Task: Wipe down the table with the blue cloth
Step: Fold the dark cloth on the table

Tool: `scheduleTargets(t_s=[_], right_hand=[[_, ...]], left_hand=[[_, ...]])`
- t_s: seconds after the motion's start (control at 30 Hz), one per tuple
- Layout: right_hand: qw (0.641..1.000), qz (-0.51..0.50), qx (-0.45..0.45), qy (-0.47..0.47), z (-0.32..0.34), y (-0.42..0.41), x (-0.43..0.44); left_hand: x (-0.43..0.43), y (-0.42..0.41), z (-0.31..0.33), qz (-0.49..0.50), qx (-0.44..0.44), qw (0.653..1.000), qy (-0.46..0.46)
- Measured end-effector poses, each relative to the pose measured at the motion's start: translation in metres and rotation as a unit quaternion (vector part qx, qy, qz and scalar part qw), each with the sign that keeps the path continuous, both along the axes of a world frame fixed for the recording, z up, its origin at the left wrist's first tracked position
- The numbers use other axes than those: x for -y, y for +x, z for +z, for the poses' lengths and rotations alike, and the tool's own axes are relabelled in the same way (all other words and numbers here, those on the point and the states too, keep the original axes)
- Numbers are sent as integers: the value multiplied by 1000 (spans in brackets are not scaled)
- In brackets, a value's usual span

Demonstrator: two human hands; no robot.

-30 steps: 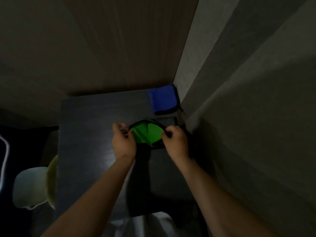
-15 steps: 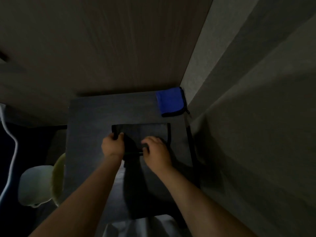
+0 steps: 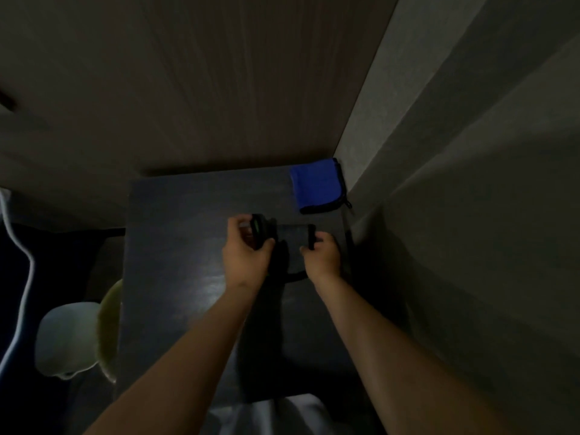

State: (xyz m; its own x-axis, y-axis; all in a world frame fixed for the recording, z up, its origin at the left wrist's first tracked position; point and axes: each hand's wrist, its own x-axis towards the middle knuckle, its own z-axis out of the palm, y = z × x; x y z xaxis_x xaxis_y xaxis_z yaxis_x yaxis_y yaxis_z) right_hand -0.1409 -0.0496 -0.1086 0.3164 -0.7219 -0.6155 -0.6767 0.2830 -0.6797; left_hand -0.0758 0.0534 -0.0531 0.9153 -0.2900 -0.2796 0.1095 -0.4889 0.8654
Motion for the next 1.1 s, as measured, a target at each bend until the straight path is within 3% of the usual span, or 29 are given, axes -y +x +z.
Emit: scheduleTargets(t_s=[0.13, 0.27, 0.37, 0.7, 0.83, 1.0, 1.1], right_hand=[[978, 73, -33, -194, 8, -10, -2], [955, 225, 68, -182, 16, -13, -26], [934, 312, 71, -158, 21, -9, -44], [881, 379, 87, -268, 34, 7, -63], [841, 445, 96, -292, 28, 8, -72], [865, 425, 130, -234, 25, 13, -75], [894, 377, 72, -230, 22, 10, -70]], left_hand=[[17, -12, -13, -31, 13, 999, -15], [15, -8, -20, -1, -10, 1000, -25], [4, 3, -17, 29, -5, 1000, -10], [-23, 38, -12, 111, -36, 993, 3], [-26, 45, -10, 98, -32, 994, 23], [-34, 52, -18, 87, -1, 992, 95], [-39, 56, -19, 88, 17, 989, 117]])
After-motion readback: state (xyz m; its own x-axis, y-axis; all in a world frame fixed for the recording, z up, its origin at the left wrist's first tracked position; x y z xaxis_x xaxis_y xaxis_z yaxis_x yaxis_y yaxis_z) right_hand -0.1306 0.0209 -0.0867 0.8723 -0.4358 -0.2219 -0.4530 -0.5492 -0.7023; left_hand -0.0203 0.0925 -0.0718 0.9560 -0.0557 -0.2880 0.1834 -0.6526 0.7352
